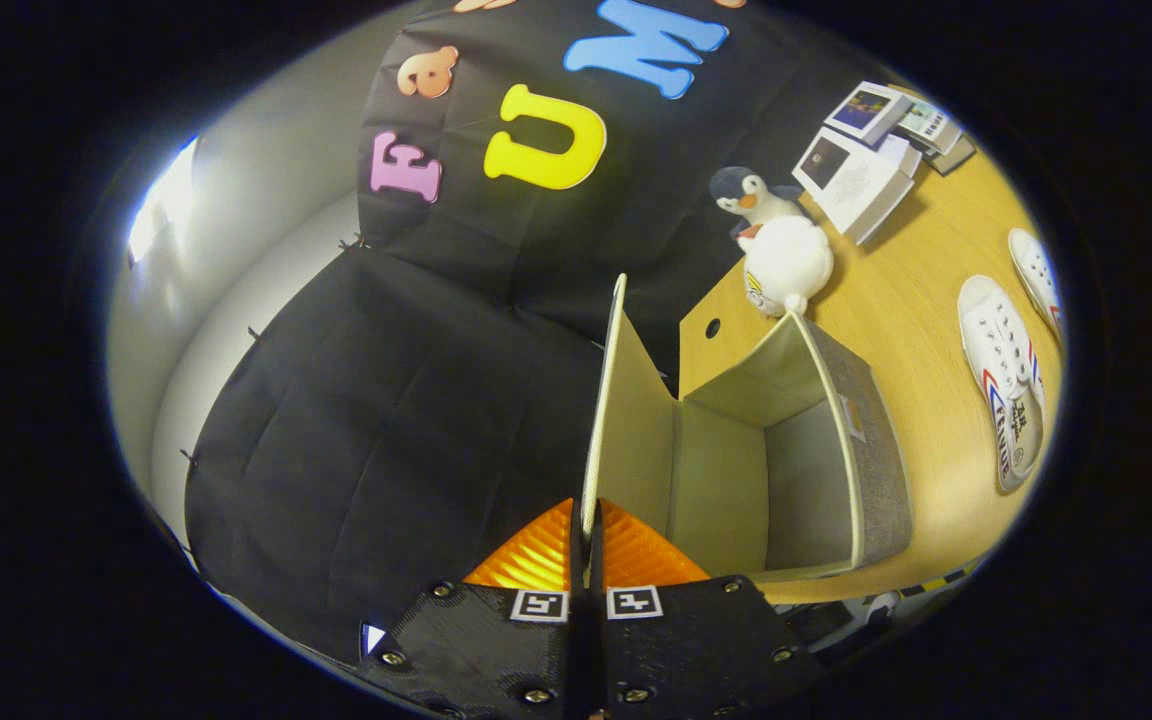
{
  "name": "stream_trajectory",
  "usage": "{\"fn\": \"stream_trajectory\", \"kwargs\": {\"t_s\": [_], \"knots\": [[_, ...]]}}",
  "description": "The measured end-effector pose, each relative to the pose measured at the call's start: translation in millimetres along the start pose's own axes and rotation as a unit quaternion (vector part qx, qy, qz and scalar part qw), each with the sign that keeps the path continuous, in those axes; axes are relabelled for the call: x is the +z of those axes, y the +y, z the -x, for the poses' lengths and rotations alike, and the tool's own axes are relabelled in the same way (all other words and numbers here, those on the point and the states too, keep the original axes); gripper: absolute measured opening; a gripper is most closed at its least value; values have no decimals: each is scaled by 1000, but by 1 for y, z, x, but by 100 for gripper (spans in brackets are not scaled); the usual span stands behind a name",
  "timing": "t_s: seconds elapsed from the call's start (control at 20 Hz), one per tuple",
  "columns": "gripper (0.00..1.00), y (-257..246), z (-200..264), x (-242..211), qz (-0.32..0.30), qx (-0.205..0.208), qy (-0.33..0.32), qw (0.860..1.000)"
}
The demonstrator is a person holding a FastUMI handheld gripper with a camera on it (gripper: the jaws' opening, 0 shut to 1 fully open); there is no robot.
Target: Open the storage box then place both shoes into the box .Put the left shoe in first, then the right shoe, with the right side of both shoes facing outward in a uniform manner.
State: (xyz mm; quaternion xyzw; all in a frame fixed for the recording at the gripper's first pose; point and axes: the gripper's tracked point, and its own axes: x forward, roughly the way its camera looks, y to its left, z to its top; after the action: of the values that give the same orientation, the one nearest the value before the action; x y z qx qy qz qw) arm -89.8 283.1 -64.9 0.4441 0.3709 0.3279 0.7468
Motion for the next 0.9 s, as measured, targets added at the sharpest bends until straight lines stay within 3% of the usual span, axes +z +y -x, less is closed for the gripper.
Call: {"fn": "stream_trajectory", "kwargs": {"t_s": [0.4,0.5,0.55,0.7,0.9], "knots": [[0,47,-52,-34,79,-5,9,997],[7,49,-68,-40,113,-7,4,994],[26,48,-70,-39,140,-13,2,990],[98,55,-78,-41,210,-17,3,977],[97,71,-81,-57,279,-4,42,959]]}}
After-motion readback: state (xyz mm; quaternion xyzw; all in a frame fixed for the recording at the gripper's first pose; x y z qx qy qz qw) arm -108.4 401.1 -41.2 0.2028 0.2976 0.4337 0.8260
